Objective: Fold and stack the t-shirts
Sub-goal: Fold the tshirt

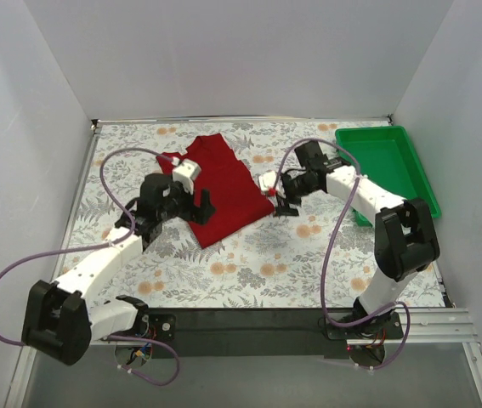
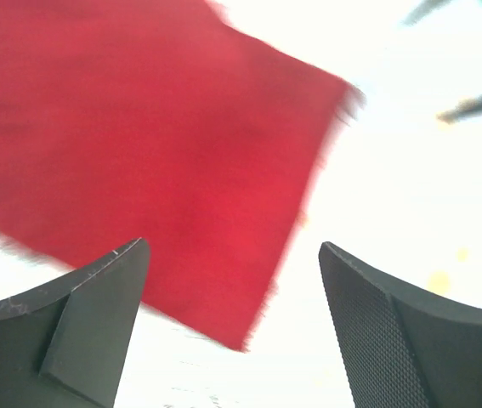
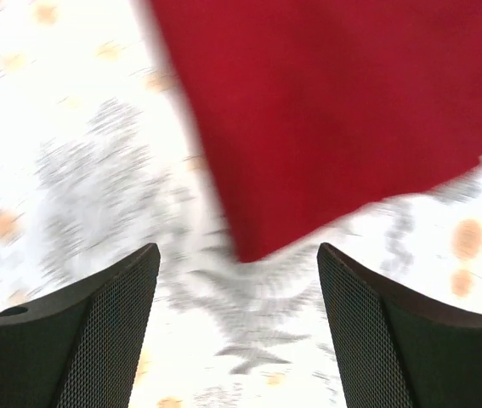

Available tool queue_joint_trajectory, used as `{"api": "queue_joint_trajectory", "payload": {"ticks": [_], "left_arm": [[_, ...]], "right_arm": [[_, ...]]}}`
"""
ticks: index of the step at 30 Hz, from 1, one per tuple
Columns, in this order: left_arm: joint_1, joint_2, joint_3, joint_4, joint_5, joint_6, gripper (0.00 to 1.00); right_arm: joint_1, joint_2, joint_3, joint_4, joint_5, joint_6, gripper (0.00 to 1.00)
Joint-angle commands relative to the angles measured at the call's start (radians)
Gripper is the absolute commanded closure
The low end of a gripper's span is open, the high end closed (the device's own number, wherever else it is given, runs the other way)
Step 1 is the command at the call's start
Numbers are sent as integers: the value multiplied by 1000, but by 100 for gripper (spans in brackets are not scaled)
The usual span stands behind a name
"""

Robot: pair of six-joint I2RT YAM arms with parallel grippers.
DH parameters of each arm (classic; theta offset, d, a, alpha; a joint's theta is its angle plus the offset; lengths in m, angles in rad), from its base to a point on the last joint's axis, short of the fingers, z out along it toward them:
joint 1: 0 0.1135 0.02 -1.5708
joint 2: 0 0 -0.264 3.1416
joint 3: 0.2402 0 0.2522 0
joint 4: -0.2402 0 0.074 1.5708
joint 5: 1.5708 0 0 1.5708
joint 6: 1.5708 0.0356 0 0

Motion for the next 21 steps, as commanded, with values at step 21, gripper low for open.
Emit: {"api": "queue_joint_trajectory", "payload": {"ticks": [21], "left_arm": [[-289, 116, -181, 84, -137, 392, 29]], "right_arm": [[30, 204, 24, -118, -21, -382, 42]]}}
